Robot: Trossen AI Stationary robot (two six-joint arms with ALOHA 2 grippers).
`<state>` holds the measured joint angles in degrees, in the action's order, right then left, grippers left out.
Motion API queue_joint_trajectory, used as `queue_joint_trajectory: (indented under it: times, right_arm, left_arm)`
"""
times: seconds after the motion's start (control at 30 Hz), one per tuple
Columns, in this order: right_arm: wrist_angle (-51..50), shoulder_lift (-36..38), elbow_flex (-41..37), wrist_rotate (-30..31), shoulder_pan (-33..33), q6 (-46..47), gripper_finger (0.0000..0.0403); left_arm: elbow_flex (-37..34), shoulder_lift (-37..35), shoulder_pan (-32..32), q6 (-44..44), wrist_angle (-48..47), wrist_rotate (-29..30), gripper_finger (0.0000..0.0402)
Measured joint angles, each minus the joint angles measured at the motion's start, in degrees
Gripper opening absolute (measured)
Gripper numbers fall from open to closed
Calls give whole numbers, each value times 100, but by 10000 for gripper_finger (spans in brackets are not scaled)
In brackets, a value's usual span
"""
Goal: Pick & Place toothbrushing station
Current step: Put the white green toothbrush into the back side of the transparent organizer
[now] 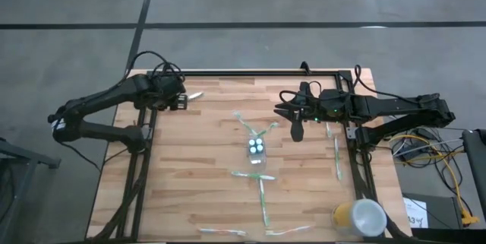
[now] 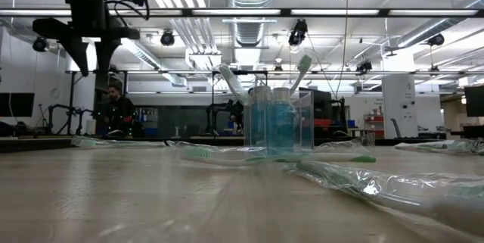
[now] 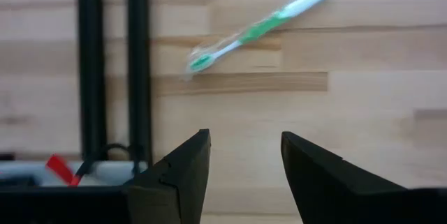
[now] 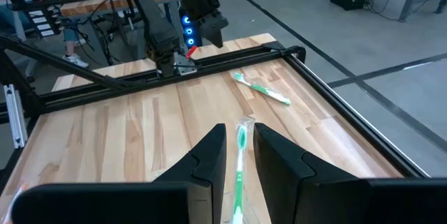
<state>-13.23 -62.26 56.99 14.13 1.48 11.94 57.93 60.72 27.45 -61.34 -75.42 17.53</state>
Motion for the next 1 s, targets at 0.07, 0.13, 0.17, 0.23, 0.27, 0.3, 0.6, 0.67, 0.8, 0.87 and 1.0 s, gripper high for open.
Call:
queue_joint_trajectory:
  times: [0.07,0.13,0.17,0.23,0.27,0.3,0.6,0.67,0.8,0.87,1.0]
  right_arm:
    - [0,2,0,0,-2,0,68]
    - [-3,0,0,0,-1,0,68]
    - [-2,0,0,0,0,0,68]
    - [-2,2,0,1,-2,0,68]
    - [-3,1,0,1,-2,0,68]
    - [-2,0,0,2,-1,0,68]
    - [-2,0,0,4,0,0,68]
    - [-4,0,0,4,0,-3,68]
    - [-4,1,0,14,-1,-19,68]
    - [-13,0,0,103,0,-20,68]
    - [-75,0,0,446,0,-45,68]
  left_arm:
    - [0,34,146,-182,-167,-82,181]
    - [-3,70,330,-314,-298,-242,181]
    - [-7,91,423,-328,-319,-281,181]
    - [-7,148,584,-326,-307,-388,181]
    - [-7,183,666,-325,-306,-438,181]
    - [-7,223,743,-324,-305,-522,181]
    - [-9,800,1314,732,221,-621,181]
    - [-9,999,1400,1227,288,-611,181]
    - [-24,1424,1500,1375,279,-564,181]
    - [-54,1621,1533,1395,291,-558,181]
    - [-180,1976,1557,1838,493,-518,181]
